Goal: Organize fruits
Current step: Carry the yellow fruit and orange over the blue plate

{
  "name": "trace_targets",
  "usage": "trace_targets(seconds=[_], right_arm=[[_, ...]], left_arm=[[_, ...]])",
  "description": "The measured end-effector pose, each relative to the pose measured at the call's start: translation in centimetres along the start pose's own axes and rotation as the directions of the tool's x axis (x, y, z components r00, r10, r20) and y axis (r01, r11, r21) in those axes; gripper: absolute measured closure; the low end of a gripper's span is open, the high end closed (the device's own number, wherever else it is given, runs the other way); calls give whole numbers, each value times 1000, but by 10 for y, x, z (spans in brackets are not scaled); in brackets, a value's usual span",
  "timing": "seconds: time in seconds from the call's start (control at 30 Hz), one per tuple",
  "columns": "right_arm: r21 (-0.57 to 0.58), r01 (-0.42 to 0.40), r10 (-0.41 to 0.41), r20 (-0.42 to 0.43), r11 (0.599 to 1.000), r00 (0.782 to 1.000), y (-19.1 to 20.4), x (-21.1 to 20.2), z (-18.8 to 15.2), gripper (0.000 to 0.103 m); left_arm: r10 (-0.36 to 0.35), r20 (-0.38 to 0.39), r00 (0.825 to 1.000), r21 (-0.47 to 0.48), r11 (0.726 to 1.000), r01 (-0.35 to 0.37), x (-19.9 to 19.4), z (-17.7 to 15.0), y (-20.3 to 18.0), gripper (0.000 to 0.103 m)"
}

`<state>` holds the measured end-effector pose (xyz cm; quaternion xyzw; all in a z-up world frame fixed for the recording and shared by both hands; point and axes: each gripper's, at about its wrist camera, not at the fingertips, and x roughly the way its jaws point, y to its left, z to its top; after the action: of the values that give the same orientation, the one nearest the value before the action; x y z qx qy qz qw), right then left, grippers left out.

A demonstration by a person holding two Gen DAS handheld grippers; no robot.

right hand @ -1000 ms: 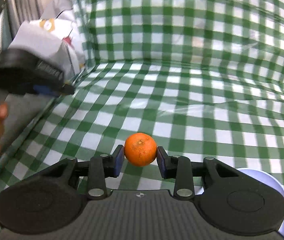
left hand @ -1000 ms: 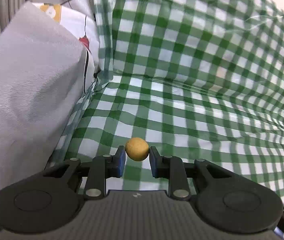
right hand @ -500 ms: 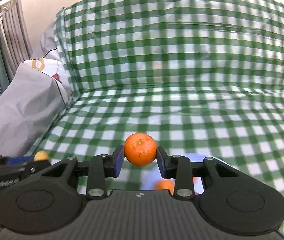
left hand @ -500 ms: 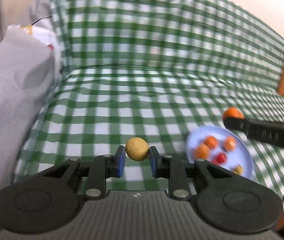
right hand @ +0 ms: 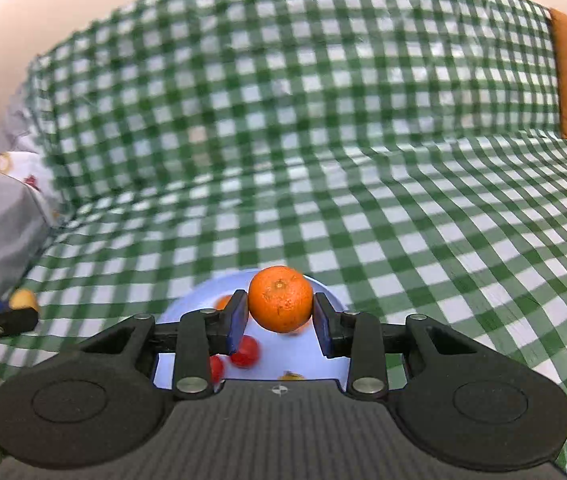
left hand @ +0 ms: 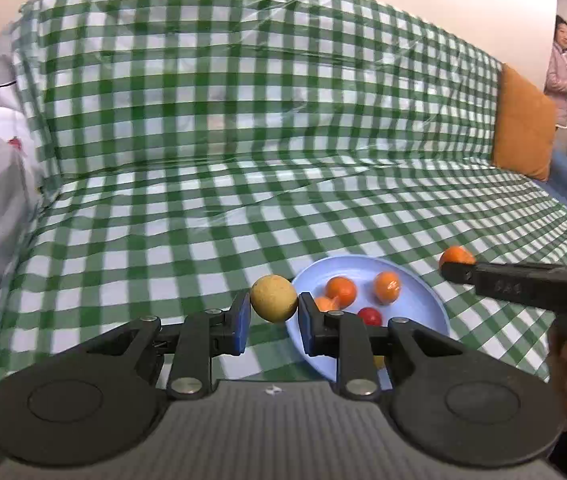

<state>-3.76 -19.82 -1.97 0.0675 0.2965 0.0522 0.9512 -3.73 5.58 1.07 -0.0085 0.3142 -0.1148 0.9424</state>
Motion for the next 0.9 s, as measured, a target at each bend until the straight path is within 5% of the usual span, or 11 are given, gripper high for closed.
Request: trace_targets(seconds=[0.37,0.9], right_arm=[[-10,26,-26,-25,1000,999,-19,7,-7,66],[-64,39,-36,44,997,998,0,3,-6,66]], left_arm=[[-67,-38,997,16,998,68,33,1,-39,75],[-61,-52,997,80,995,65,42,-8,-64,75]])
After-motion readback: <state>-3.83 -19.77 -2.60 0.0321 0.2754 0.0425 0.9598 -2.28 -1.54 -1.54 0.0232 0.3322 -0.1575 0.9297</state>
